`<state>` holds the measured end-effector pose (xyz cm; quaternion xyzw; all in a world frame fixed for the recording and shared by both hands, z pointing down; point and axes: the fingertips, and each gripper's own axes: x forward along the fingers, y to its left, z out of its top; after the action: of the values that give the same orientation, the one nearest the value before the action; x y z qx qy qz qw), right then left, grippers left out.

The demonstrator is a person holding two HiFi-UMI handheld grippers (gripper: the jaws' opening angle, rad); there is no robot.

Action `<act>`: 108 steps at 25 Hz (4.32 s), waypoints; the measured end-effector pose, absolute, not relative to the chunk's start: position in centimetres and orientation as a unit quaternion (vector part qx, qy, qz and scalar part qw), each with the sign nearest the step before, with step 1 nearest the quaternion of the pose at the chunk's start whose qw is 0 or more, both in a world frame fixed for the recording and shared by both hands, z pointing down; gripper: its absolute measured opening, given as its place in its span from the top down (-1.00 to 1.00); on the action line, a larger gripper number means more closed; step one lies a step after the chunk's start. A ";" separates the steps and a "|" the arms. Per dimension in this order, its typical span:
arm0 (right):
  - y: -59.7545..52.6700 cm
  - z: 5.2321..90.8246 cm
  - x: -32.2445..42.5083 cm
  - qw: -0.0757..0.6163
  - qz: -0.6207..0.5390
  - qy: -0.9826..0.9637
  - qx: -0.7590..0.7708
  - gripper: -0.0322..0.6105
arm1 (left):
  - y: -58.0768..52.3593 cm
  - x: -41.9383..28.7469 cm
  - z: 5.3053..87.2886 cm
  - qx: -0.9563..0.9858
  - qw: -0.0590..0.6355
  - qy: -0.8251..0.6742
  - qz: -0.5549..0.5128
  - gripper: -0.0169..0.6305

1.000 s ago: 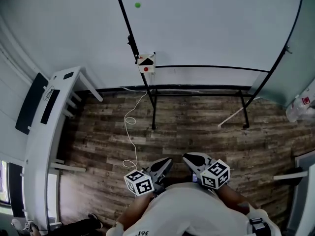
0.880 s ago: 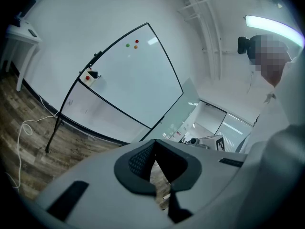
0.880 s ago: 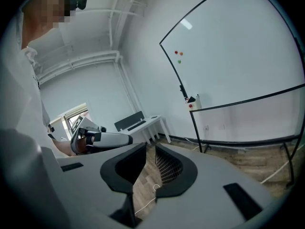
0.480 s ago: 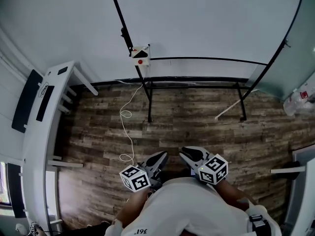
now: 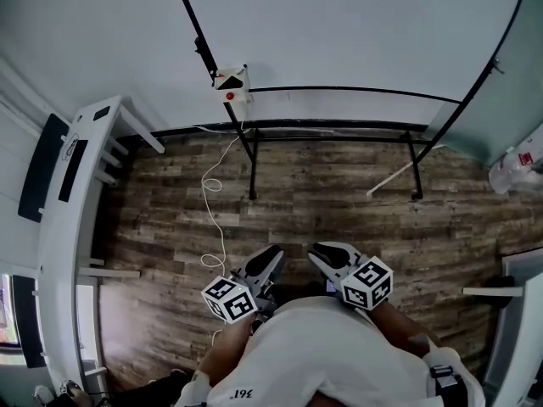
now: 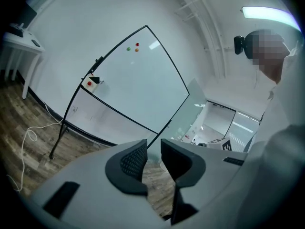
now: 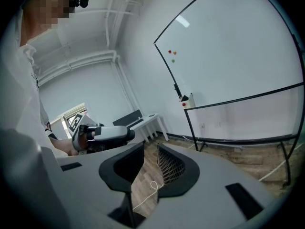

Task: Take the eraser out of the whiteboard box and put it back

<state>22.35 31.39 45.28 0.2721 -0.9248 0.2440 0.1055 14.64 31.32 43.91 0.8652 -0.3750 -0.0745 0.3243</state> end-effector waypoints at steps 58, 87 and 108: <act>-2.8 46.3 -2.6 0.088 0.259 -0.893 0.356 0.63 | -3.8 -10.5 43.9 0.894 0.330 -0.299 -0.057 0.70; -7.1 45.5 4.5 0.121 0.242 -0.907 0.323 0.63 | -7.1 -4.8 43.9 0.874 0.314 -0.364 -0.065 0.70; -11.9 44.5 5.6 0.149 0.180 -0.924 0.303 0.63 | -10.2 -5.2 44.1 0.865 0.289 -0.406 -0.062 0.70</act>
<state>5.57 -11.86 44.50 0.3031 -0.9238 0.1804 0.1492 -5.18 -10.19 44.05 0.8651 -0.4057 -0.0619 0.2886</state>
